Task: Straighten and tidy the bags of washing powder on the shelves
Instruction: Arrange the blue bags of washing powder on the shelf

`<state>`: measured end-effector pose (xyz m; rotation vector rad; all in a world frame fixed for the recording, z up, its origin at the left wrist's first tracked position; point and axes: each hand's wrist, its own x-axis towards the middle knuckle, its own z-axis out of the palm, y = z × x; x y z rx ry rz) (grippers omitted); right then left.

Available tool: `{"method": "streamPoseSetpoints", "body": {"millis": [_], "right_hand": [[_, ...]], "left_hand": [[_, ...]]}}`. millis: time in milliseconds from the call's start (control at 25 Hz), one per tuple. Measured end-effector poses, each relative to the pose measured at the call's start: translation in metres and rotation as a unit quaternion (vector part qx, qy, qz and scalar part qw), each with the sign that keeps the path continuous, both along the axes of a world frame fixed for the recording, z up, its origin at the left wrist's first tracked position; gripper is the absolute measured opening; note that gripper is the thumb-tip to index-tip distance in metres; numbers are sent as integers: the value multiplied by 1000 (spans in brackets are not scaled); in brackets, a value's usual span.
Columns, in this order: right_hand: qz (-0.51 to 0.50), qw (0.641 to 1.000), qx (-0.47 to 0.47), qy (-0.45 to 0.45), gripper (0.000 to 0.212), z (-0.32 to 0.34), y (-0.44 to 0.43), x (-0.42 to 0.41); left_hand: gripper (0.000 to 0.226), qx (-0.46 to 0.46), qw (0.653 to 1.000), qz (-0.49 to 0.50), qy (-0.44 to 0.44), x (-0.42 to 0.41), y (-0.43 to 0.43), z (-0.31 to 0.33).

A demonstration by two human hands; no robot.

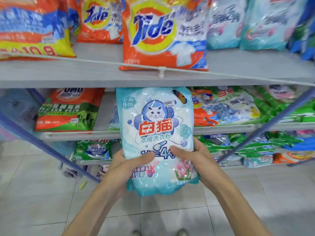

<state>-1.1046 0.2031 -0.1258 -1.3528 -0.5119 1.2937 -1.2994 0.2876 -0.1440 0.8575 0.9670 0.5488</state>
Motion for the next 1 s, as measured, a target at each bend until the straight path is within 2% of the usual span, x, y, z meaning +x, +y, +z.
{"method": "streamPoseSetpoints", "body": {"millis": [80,240,480,640,800,920,1000], "right_hand": [[-15,1000,15,2,46,19,-26,14],[-52,997,57,23,42,47,-64,54],[-69,987,146,-22,39,101,-81,132],[-83,976,178,-93,45,129,-68,182],[-84,972,190,-114,66,151,-38,218],[-87,972,196,-99,70,164,-5,239],[-89,970,205,-93,65,175,20,254]], "left_hand": [[57,25,1000,-10,15,20,-13,20],[69,87,995,-32,29,70,-33,57],[36,193,980,-28,-41,153,-48,121],[15,237,970,-18,-41,197,-45,149],[50,237,971,2,-34,231,-22,167],[42,232,971,7,-56,253,4,181],[41,225,972,14,-67,270,28,191]]}}
